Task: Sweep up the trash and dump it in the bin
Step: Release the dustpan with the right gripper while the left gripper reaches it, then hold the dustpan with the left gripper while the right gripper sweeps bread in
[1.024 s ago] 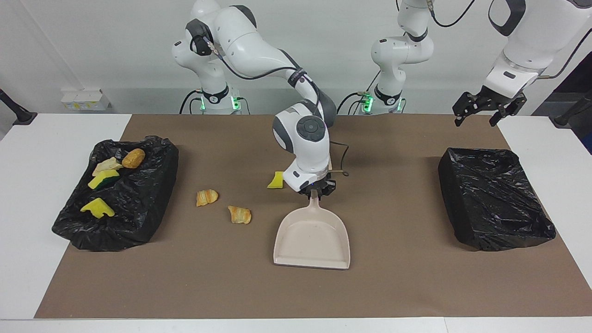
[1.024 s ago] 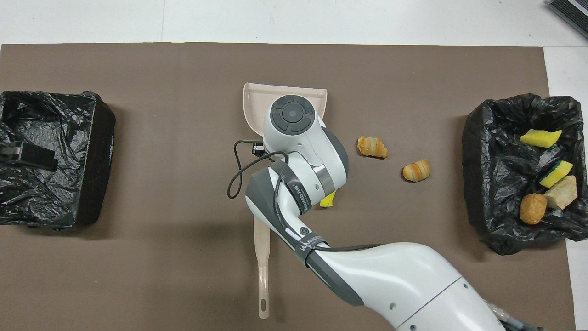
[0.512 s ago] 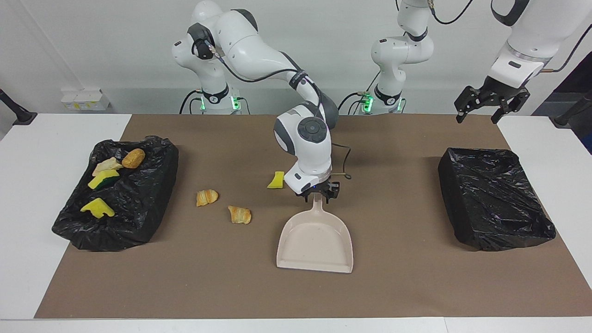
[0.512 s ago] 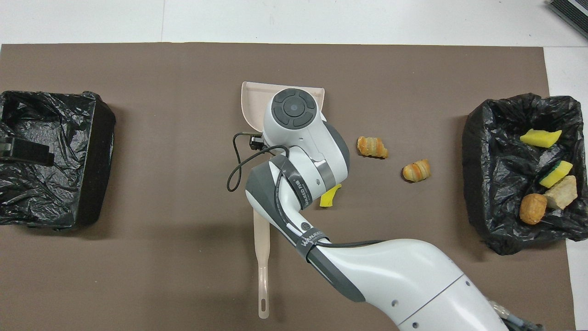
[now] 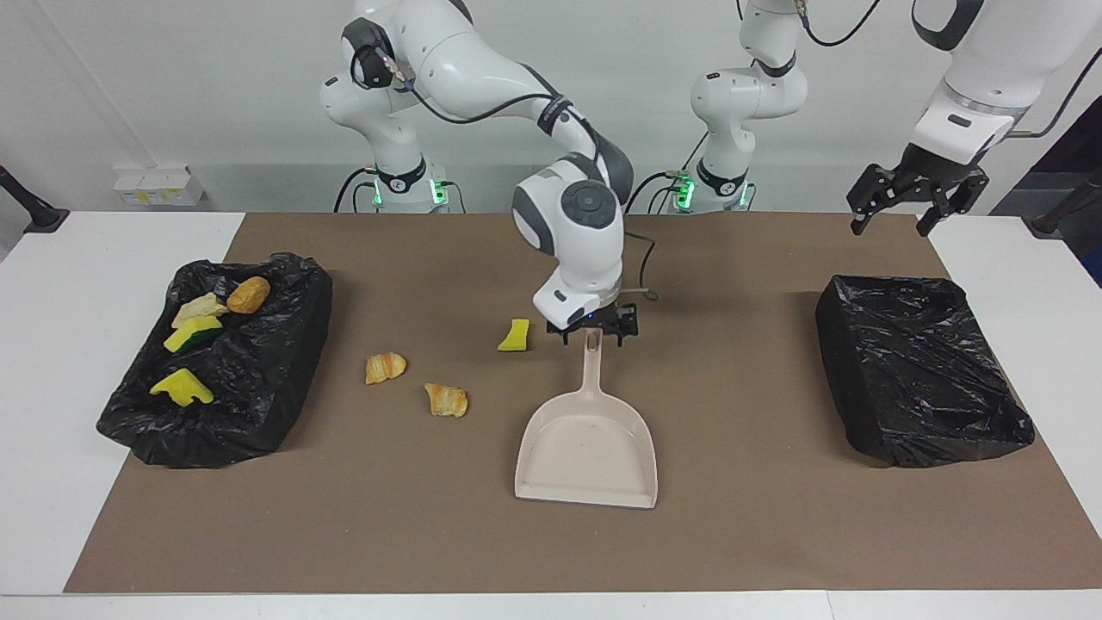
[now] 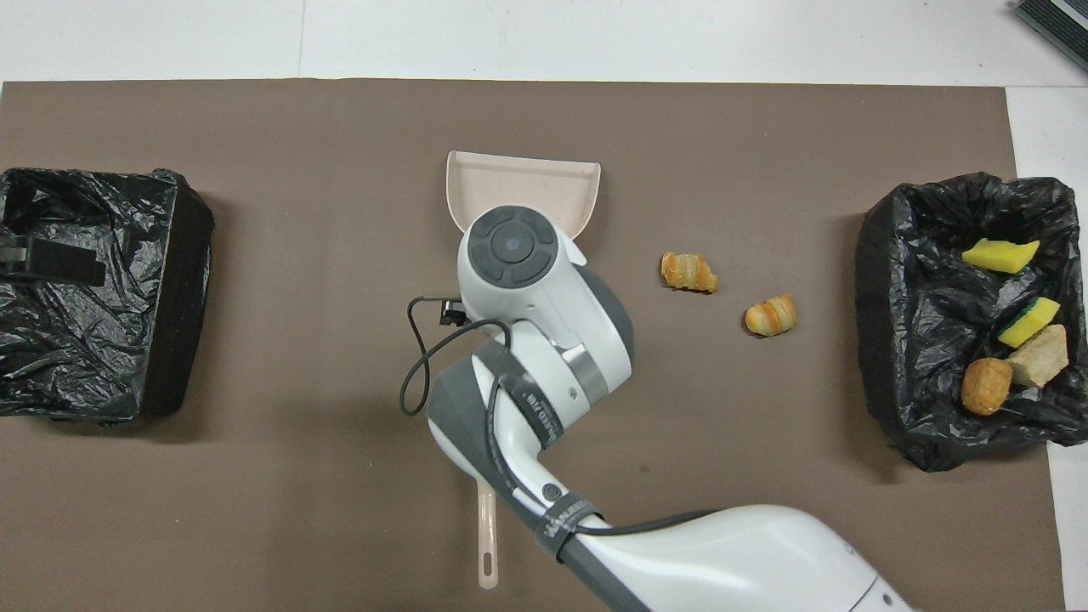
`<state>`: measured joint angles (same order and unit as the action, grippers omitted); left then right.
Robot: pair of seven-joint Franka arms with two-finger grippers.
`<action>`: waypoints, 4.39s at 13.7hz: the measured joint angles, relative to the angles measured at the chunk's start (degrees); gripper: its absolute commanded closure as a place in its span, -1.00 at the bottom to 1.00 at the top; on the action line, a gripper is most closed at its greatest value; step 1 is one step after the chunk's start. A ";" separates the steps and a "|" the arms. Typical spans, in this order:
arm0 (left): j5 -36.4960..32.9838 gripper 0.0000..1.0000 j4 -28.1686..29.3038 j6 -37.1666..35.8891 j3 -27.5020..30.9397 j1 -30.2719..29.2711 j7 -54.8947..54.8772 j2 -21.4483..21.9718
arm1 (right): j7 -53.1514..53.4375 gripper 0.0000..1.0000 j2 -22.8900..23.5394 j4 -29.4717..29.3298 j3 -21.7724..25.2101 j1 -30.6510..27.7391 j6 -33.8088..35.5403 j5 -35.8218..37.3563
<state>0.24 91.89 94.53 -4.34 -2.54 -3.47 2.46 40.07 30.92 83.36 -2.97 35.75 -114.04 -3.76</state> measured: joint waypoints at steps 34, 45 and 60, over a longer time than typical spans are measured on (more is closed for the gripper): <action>0.26 1.00 0.85 30.11 -1.45 32.99 30.55 -29.79 | 9.91 1.00 -28.63 35.14 1.02 1.39 5.02 -9.75; -3.77 1.00 0.49 19.66 0.20 29.53 3.63 -24.42 | -21.61 1.00 -29.14 35.61 1.30 -24.27 7.39 0.38; -5.69 1.00 20.54 15.91 0.29 22.41 -44.82 -6.39 | -33.01 1.00 -30.02 43.51 1.19 -35.04 -1.61 13.80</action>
<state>-5.45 112.43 110.44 -4.05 19.88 -48.28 -3.93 7.06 0.90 126.88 -1.78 0.71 -115.65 10.04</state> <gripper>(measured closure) 0.687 0.740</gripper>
